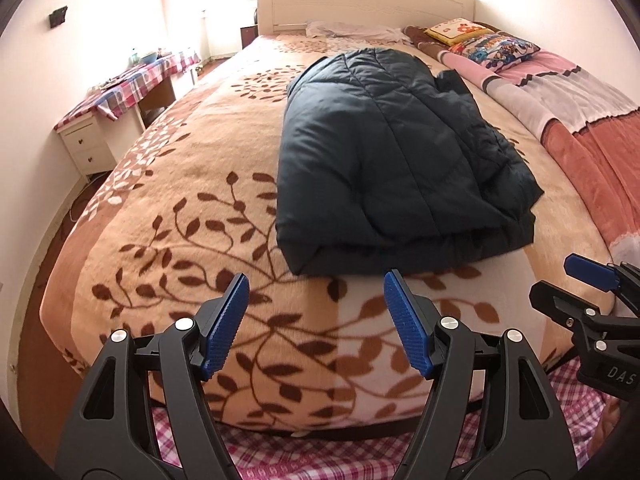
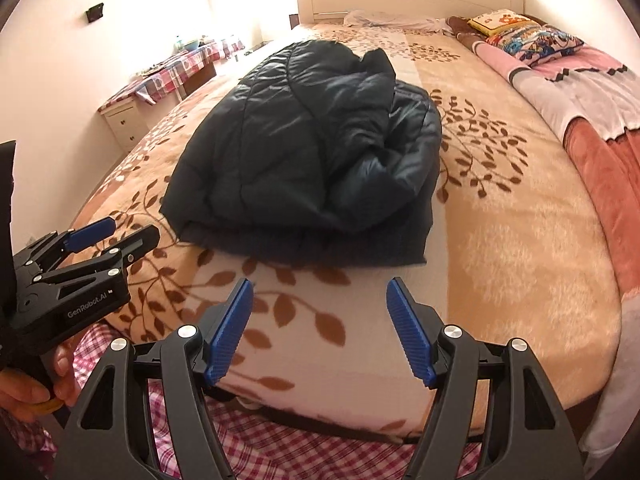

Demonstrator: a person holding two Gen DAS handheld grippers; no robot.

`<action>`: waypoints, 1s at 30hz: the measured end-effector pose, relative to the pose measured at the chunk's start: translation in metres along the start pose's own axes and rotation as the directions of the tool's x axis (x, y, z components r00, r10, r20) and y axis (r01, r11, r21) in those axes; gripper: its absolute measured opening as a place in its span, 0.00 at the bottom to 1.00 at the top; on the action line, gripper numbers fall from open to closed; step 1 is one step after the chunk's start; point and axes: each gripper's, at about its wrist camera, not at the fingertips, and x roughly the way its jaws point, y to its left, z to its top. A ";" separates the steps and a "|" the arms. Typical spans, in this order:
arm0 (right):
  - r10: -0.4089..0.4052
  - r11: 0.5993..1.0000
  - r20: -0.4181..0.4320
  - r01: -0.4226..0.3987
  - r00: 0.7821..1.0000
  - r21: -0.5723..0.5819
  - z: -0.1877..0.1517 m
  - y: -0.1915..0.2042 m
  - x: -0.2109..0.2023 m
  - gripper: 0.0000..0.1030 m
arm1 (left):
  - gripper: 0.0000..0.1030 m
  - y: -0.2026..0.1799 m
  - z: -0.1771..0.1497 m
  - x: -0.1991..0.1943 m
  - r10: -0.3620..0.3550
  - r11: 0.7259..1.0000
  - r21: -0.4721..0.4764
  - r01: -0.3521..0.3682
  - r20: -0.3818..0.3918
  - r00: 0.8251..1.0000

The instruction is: Fold large clothes

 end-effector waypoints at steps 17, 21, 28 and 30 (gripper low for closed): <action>0.001 1.000 -0.049 -0.001 0.999 0.007 -0.044 0.009 0.005 0.66 | 0.67 -0.017 -0.038 -0.003 0.002 1.000 0.023 -0.001 -0.055 0.999; -0.002 1.000 -0.064 0.003 0.998 0.021 -0.051 0.009 0.007 0.66 | 0.67 -0.020 -0.041 -0.002 -0.006 0.999 0.033 0.008 -0.064 0.998; -0.005 0.999 -0.087 0.008 0.996 0.037 -0.055 0.008 0.011 0.66 | 0.67 -0.019 -0.045 -0.001 -0.012 0.999 0.031 0.015 -0.074 0.997; -0.011 0.999 -0.096 0.014 0.995 0.039 -0.056 0.008 0.013 0.66 | 0.67 -0.018 -0.046 -0.001 -0.012 0.999 0.031 0.015 -0.076 0.997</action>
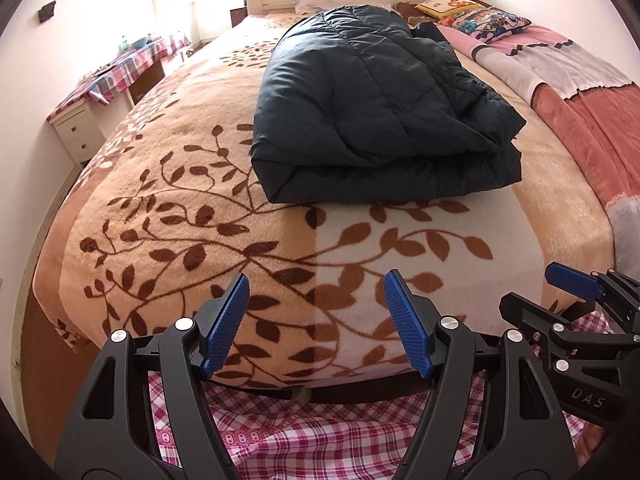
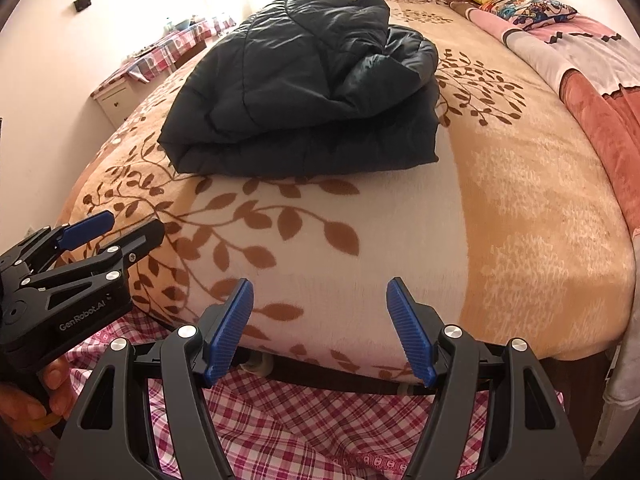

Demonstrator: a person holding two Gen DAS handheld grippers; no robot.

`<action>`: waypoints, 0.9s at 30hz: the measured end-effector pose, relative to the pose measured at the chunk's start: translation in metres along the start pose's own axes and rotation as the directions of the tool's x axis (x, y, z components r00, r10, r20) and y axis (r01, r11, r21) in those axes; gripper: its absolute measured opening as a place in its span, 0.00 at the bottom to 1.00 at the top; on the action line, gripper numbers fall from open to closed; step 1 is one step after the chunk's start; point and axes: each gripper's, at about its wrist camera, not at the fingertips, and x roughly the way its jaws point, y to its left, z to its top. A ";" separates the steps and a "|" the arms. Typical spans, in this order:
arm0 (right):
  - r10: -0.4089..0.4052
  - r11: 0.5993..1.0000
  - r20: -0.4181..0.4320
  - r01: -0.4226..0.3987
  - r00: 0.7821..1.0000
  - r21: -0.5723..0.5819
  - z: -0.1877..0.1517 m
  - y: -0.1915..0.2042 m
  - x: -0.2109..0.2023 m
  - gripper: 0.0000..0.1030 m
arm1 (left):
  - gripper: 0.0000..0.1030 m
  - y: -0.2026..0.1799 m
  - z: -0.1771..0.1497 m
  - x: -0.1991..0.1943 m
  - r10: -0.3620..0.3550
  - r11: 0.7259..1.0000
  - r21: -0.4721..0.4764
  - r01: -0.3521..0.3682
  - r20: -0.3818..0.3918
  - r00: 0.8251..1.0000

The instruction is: Fold large clothes

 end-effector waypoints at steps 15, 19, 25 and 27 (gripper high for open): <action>-0.001 1.000 -0.026 0.001 1.000 -0.005 -0.003 0.003 0.004 0.66 | 0.67 0.003 -0.003 0.001 0.007 1.000 -0.011 -0.007 -0.009 1.000; -0.002 1.000 -0.026 0.002 1.000 -0.004 -0.003 0.003 0.004 0.66 | 0.67 0.004 -0.003 0.001 0.007 1.000 -0.011 -0.008 -0.013 1.000; 0.002 1.000 -0.031 -0.002 1.000 -0.001 -0.003 0.002 0.005 0.66 | 0.67 0.004 -0.004 0.004 0.006 1.000 -0.015 -0.007 -0.025 1.000; 0.003 1.000 -0.034 -0.003 0.999 0.004 -0.004 0.002 0.006 0.66 | 0.67 0.004 -0.004 0.005 0.006 1.000 -0.017 -0.006 -0.029 1.000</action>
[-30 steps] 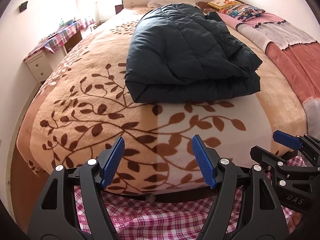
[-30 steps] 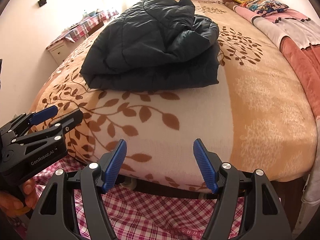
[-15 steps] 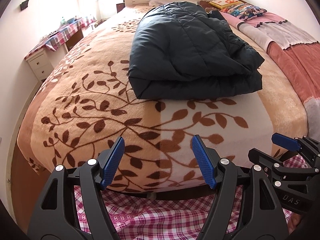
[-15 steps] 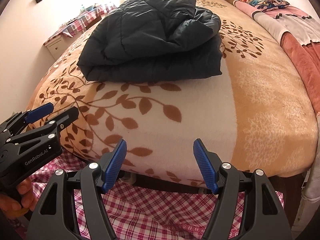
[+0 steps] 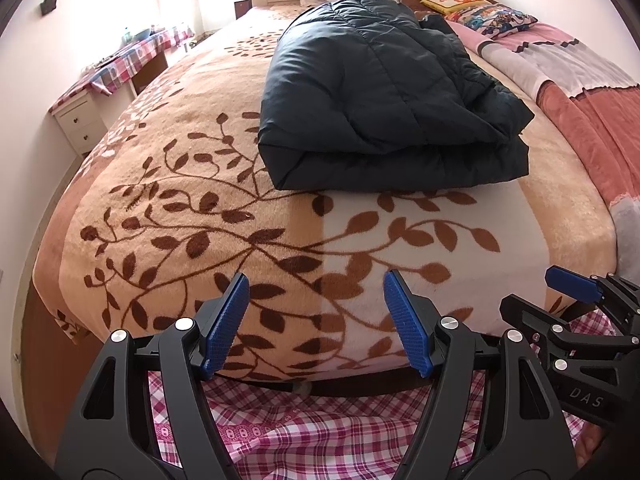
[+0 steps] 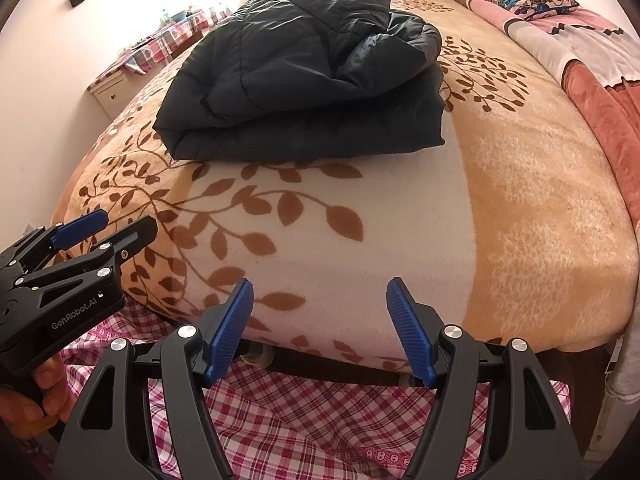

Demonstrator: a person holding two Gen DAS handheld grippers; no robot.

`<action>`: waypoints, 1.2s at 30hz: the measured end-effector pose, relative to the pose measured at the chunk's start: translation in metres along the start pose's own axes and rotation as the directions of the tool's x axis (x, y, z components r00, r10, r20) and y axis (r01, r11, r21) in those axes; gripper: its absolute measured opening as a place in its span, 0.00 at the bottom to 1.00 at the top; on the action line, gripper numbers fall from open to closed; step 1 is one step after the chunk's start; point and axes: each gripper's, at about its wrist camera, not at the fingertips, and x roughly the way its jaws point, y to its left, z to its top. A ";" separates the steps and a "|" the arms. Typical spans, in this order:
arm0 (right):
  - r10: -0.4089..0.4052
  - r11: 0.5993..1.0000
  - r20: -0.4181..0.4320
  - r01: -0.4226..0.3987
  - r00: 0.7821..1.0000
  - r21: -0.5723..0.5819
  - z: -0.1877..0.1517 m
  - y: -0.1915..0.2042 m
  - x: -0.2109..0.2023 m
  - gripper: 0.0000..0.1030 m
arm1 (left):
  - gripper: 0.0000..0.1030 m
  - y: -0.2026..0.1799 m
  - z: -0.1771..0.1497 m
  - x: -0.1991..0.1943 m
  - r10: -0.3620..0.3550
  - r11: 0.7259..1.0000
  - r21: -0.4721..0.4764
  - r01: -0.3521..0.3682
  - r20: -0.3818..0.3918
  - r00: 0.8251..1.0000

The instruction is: Fold large clothes

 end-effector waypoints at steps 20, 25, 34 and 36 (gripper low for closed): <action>0.005 1.000 -0.017 -0.005 1.000 0.012 -0.002 -0.003 0.006 0.66 | 0.67 -0.001 -0.002 0.006 -0.003 1.000 -0.009 0.002 -0.026 1.000; 0.005 1.000 -0.018 -0.004 1.000 0.013 -0.003 -0.004 0.007 0.66 | 0.67 -0.001 -0.002 0.008 -0.004 1.000 -0.011 0.003 -0.032 0.999; 0.005 1.000 -0.018 -0.005 1.000 0.012 -0.003 -0.004 0.008 0.66 | 0.67 -0.001 -0.002 0.008 -0.004 1.000 -0.011 0.004 -0.033 0.999; 0.005 1.000 -0.019 -0.005 1.000 0.013 -0.003 -0.004 0.008 0.66 | 0.67 0.000 -0.002 0.008 -0.005 1.000 -0.011 0.004 -0.035 0.999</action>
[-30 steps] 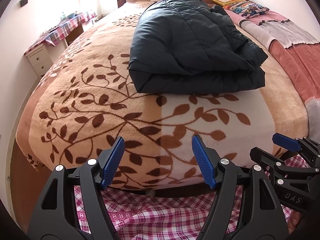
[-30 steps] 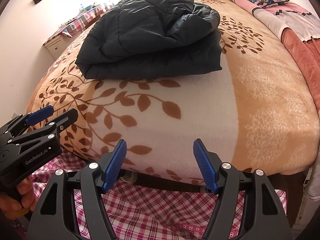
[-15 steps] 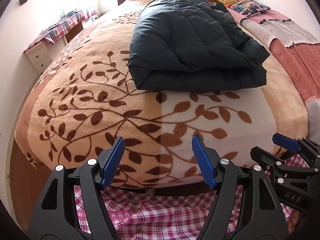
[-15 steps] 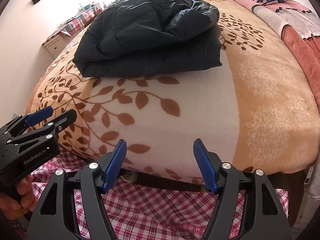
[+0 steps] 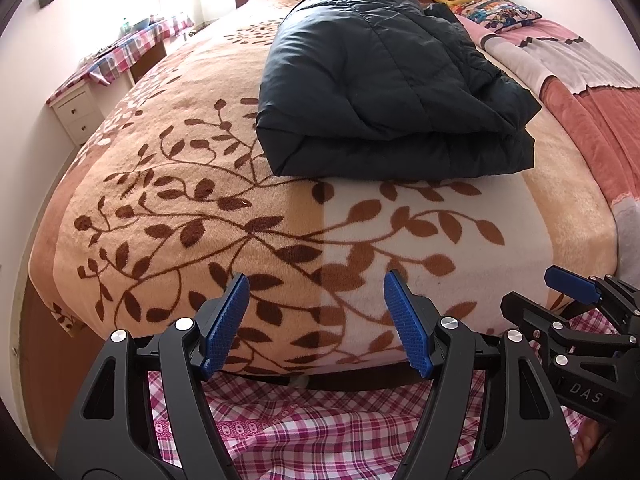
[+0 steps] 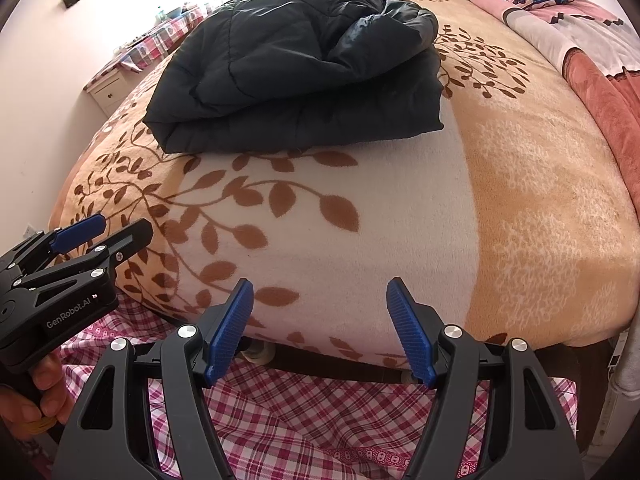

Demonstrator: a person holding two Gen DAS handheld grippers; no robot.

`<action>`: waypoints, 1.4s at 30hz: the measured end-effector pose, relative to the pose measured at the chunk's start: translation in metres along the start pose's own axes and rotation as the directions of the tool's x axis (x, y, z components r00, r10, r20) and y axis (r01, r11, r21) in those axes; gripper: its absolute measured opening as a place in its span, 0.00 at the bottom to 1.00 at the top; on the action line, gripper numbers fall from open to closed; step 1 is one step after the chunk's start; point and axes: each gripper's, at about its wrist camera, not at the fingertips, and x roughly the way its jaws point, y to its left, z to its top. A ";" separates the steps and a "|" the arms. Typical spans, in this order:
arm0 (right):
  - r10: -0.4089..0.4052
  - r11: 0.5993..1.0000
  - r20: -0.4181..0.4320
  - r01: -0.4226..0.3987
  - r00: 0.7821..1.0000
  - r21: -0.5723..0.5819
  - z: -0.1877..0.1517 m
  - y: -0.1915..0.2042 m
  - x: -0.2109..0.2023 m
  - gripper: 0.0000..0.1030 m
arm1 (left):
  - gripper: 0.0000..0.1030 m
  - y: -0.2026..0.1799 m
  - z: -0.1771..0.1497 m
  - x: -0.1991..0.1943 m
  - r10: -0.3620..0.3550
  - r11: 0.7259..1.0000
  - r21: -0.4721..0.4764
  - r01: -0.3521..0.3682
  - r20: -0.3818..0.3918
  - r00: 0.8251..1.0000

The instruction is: Fold large clothes

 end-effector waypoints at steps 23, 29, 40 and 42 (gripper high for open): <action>0.002 1.000 -0.002 -0.002 1.000 -0.002 0.001 -0.003 0.000 0.66 | 0.67 0.001 -0.002 0.002 0.003 1.000 0.000 -0.003 -0.008 1.000; 0.003 1.000 -0.002 -0.003 1.000 -0.003 0.001 -0.003 0.000 0.66 | 0.67 0.001 -0.002 0.002 0.003 1.000 0.005 -0.003 -0.005 1.000; 0.003 1.000 -0.003 -0.003 1.000 -0.003 0.001 -0.003 0.000 0.66 | 0.67 0.000 -0.001 0.001 0.004 1.000 0.007 -0.004 -0.004 1.000; 0.003 1.000 -0.003 -0.003 1.000 -0.003 0.001 -0.003 0.001 0.66 | 0.67 -0.001 -0.001 0.000 0.003 1.000 0.008 -0.003 -0.002 1.000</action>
